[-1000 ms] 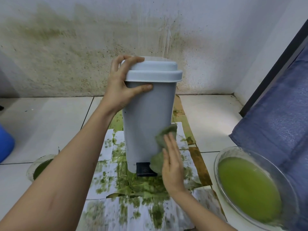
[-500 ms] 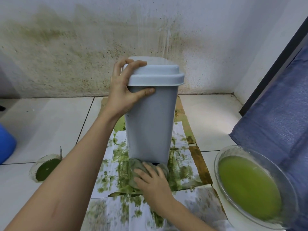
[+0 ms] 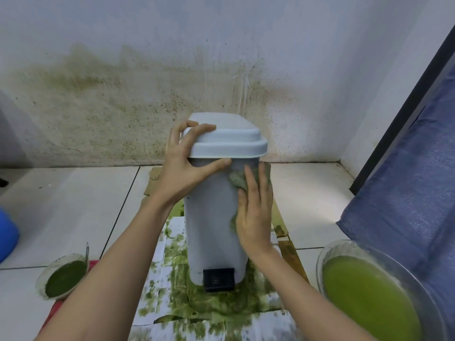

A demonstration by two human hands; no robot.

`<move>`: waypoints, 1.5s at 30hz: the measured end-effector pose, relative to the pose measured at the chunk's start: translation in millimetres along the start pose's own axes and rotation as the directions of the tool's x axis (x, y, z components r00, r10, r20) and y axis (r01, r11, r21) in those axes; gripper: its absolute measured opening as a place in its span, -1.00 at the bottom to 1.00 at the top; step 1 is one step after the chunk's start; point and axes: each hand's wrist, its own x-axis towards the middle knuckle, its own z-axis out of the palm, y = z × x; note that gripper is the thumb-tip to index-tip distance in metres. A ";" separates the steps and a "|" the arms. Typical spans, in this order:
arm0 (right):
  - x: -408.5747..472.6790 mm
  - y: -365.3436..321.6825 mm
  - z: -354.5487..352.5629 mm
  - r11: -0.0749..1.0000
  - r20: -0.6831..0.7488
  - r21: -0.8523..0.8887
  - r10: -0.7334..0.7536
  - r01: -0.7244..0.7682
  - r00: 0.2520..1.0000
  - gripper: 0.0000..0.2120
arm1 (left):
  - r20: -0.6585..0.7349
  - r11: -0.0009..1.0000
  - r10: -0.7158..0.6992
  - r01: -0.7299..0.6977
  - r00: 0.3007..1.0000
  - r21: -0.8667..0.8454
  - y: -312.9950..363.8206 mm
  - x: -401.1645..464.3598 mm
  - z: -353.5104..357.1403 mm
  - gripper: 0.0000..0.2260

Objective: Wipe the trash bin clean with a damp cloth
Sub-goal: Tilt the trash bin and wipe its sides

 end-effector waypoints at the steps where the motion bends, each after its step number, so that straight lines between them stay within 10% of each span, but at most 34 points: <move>1: -5.6 1.8 5.7 1.000 0.034 -0.028 0.005 -0.004 0.999 -0.54 | 0.002 0.999 -0.034 0.034 0.999 -0.033 2.7 -0.8 -1.4 -0.56; 8: -56.4 10.4 11.9 0.963 0.175 -0.264 0.098 -0.049 0.980 0.14 | -0.024 0.959 -0.209 0.200 0.978 -0.199 9.4 -2.3 0.9 -0.71; 13: 0.1 -16.6 16.6 0.969 0.038 -0.247 0.037 -0.027 0.999 -0.11 | -0.047 0.942 -0.245 0.226 0.968 -0.247 11.4 2.9 8.2 -0.66; 15: -6.5 -22.0 26.9 0.915 0.155 -0.347 -0.162 0.207 0.975 -0.24 | -0.063 0.946 -0.229 0.207 0.971 -0.250 11.1 3.7 7.2 -0.64; 18: -50.0 -4.4 45.6 0.703 0.449 -0.364 -0.443 0.612 0.776 -0.45 | -0.040 0.954 -0.220 0.207 0.975 -0.216 12.8 4.3 5.5 -0.63; 22: -110.1 34.6 33.0 0.516 0.635 -0.316 -0.508 0.796 0.581 -0.54 | 0.004 0.953 -0.224 0.220 0.975 -0.210 8.5 -3.1 2.4 -0.63; 30: 16.1 -8.0 17.7 0.740 0.201 -0.444 -0.468 0.506 0.861 -0.48 | 0.047 0.907 -0.219 0.221 0.975 -0.359 12.8 -2.0 -8.1 -0.50; 36: 17.6 6.9 10.5 0.499 0.380 -0.364 -0.692 0.787 0.614 -0.54 | 0.123 0.908 -0.211 0.241 0.970 -0.343 9.7 -7.9 -21.7 -0.53; 41: 41.5 -3.9 6.4 0.641 0.244 -0.430 -0.596 0.636 0.765 -0.55 | 0.146 0.917 -0.209 0.246 0.967 -0.313 10.1 7.9 -20.1 -0.59; 45: 1.2 18.3 18.4 0.599 0.344 -0.426 -0.586 0.678 0.734 -0.45 | 0.156 0.910 -0.219 0.260 0.963 -0.324 10.8 9.7 -16.9 -0.54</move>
